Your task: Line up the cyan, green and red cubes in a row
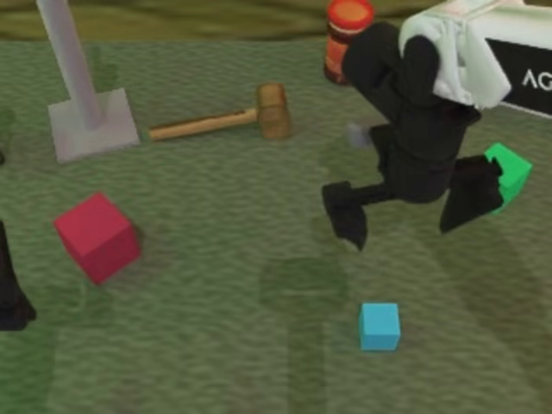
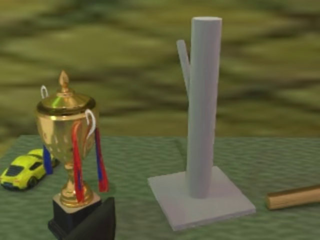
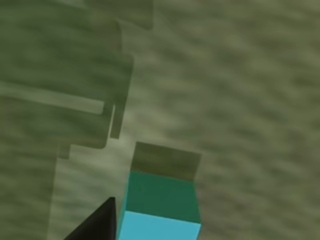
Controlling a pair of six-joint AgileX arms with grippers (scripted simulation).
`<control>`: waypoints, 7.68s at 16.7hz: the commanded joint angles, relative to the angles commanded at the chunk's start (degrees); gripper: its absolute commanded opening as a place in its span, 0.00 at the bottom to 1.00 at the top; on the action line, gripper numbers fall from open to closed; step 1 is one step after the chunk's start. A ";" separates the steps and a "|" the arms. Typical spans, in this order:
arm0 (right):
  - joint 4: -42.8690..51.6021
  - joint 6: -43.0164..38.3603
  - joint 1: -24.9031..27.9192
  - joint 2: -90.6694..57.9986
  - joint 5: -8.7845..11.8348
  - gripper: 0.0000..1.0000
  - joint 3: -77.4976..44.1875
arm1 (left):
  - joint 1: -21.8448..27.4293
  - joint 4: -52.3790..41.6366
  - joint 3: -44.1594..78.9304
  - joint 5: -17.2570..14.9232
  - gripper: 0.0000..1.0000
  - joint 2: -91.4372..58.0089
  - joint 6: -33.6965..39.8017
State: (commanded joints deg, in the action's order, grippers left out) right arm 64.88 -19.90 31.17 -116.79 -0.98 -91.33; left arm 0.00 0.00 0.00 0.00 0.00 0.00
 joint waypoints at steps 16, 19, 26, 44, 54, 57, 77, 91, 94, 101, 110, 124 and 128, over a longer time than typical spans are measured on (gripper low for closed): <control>10.08 54.57 -24.41 -19.35 0.70 1.00 -29.78 | 0.00 0.00 0.00 0.00 1.00 0.00 0.00; 9.98 54.49 -24.17 -19.10 0.65 1.00 -29.61 | 0.00 0.00 0.00 0.00 1.00 0.00 0.00; -1.72 54.40 -24.30 -21.98 0.67 1.00 -21.04 | 0.00 0.00 0.00 0.00 1.00 0.00 0.00; -7.25 54.44 -24.33 -23.67 0.65 0.17 -16.77 | 0.00 0.00 0.00 0.00 1.00 0.00 0.00; -7.25 54.44 -24.33 -23.67 0.65 0.00 -16.77 | 0.00 0.00 0.00 0.00 1.00 0.00 0.00; -5.72 54.13 -24.11 -22.32 1.07 0.00 -17.64 | 0.00 0.00 0.00 0.00 1.00 0.00 0.00; 5.24 33.46 -13.08 -15.13 0.84 0.00 -20.97 | 0.00 0.00 0.00 0.00 1.00 0.00 0.00; 0.35 -25.96 14.70 -1.23 0.18 0.00 -2.07 | 0.00 0.00 0.00 0.00 1.00 0.00 0.00; 0.13 -26.78 15.17 -0.80 0.12 0.00 -1.72 | 0.00 0.00 0.00 0.00 1.00 0.00 0.00; -5.99 -26.73 15.27 -2.76 0.19 0.00 2.38 | 0.00 0.00 0.00 0.00 1.00 0.00 0.00; -14.05 -27.12 15.45 -5.37 0.08 0.00 7.90 | 0.00 0.00 0.00 0.00 1.00 0.00 0.00; -14.05 -27.12 15.45 -5.37 0.08 1.00 7.90 | 0.00 0.00 0.00 0.00 1.00 0.00 0.00; -14.05 -27.12 15.45 -5.37 0.08 1.00 7.90 | 0.00 0.00 0.00 0.00 1.00 0.00 0.00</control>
State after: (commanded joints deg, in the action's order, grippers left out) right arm 50.82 -47.02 46.62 -122.16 -0.90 -83.43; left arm 0.00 0.00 0.00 0.00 0.00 0.00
